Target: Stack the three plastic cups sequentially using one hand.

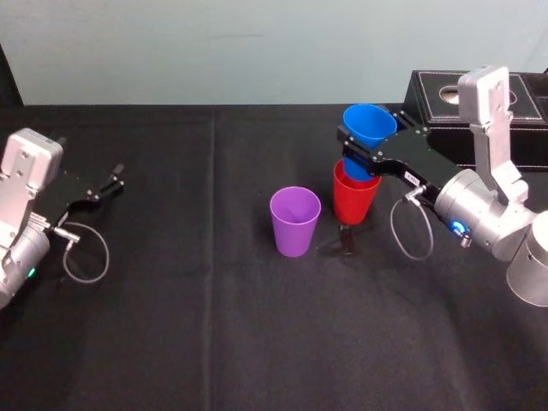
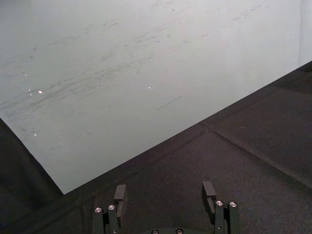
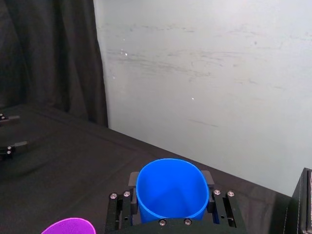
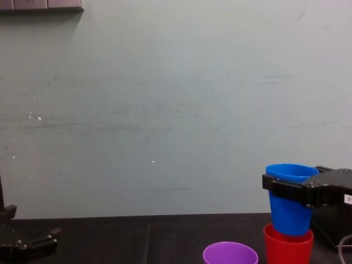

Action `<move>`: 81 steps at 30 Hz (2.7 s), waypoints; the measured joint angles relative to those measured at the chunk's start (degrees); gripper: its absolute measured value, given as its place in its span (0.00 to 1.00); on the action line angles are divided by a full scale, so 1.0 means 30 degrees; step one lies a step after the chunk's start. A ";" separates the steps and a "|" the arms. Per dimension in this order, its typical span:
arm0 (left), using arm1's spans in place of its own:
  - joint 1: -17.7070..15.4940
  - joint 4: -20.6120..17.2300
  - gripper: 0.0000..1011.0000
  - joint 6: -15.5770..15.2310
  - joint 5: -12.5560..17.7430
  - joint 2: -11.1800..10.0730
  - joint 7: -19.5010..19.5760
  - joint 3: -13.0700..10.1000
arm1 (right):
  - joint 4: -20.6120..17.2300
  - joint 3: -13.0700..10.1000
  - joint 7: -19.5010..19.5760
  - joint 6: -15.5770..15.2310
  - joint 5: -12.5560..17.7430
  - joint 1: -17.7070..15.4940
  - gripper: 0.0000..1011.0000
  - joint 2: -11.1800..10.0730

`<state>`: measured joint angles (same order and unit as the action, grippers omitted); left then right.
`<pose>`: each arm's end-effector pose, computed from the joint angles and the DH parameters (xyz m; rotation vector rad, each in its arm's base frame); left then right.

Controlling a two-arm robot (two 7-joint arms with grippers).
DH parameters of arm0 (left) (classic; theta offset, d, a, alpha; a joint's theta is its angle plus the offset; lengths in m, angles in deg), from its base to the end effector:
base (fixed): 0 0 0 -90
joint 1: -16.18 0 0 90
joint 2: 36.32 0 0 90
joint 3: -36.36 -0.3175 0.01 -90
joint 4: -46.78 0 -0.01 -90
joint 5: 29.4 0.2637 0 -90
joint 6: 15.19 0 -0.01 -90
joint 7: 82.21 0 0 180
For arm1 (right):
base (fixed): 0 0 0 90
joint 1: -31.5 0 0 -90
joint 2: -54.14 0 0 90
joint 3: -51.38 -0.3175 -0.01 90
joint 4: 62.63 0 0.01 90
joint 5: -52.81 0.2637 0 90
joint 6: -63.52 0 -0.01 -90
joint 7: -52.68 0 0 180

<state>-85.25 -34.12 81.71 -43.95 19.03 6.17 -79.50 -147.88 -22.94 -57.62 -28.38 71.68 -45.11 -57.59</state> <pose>0.3199 0.1103 -0.3158 0.3046 -0.2850 1.2480 0.3459 -0.0589 -0.2813 -0.0611 -0.0773 -0.9980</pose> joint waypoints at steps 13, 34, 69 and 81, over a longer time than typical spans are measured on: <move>-0.0001 0.0001 0.99 0.0000 0.0001 0.0000 0.0000 0.0000 | 0.0440 -0.0017 -0.0039 0.0251 -0.0094 0.0067 0.75 0.0151; 0.0000 0.0000 0.99 0.0000 0.0000 0.0000 0.0000 0.0000 | 0.1120 0.0203 -0.0090 0.0573 -0.0548 0.0058 0.75 0.0476; 0.0000 0.0000 0.99 0.0000 0.0000 0.0000 0.0000 -0.0001 | 0.1618 0.0245 0.0129 0.0946 -0.1332 -0.0076 0.75 0.0706; 0.0000 0.0001 0.99 0.0000 0.0000 0.0000 0.0000 0.0000 | 0.1600 0.0245 0.0117 0.0940 -0.1309 -0.0076 0.99 0.0693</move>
<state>-85.25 -34.11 81.71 -43.95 19.03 6.17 -79.50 -143.08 -22.21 -57.27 -25.56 67.75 -45.34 -55.51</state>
